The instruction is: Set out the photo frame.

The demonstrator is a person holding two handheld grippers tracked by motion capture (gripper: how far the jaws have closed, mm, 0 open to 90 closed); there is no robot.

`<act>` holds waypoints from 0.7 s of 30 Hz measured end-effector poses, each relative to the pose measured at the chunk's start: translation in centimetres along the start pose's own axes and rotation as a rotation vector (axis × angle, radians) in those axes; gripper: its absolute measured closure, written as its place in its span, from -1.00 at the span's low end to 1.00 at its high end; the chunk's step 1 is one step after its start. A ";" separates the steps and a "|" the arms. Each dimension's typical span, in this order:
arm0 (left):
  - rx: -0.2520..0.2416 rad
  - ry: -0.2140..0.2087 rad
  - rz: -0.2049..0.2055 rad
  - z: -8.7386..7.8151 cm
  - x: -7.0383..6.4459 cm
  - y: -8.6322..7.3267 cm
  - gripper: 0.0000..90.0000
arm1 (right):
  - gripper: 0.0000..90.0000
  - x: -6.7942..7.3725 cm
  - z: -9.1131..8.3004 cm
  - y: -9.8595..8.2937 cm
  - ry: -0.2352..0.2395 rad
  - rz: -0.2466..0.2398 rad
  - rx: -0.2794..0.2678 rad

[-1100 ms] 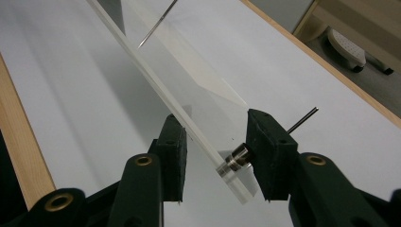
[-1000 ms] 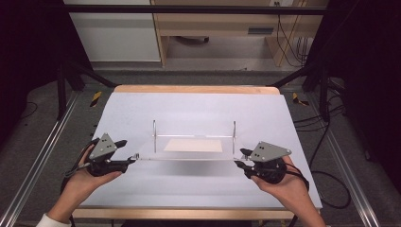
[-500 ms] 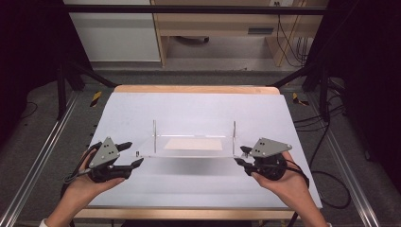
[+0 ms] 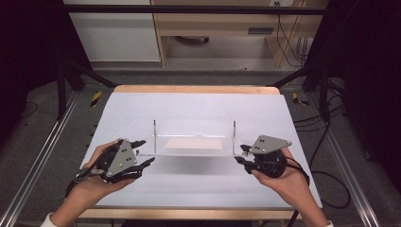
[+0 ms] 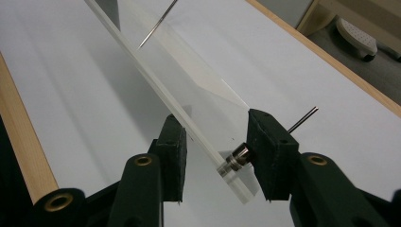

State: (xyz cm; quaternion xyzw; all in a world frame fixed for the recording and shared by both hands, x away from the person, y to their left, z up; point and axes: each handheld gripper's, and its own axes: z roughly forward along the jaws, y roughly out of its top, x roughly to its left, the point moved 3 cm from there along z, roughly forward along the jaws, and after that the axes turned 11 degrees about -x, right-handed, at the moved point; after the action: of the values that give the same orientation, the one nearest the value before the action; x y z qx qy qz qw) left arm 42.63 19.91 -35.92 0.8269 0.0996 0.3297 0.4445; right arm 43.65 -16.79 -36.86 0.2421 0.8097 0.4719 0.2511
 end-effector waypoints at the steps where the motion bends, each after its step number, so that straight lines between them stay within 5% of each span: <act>1: 0.008 -0.006 0.012 0.2 -0.1 0.1 -0.01 | 0.32 0.0 0.0 0.0 0.001 0.002 0.000; 11: 0.030 -0.028 0.040 1.1 0.0 0.5 0.51 | 0.32 -0.4 0.1 0.3 0.009 0.017 0.002; 17: 0.060 -0.028 0.054 1.2 0.2 0.7 0.57 | 0.31 -0.6 0.1 0.5 0.015 0.024 -0.001; 21: 0.071 -0.044 0.029 1.3 0.7 1.0 0.57 | 0.30 -0.8 0.1 0.5 0.017 0.030 -0.008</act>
State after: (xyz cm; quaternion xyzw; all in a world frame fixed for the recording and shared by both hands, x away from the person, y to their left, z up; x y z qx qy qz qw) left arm 43.82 18.77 -35.33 0.8506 0.0894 0.3142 0.4119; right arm 44.42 -17.02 -36.31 0.2495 0.8062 0.4808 0.2380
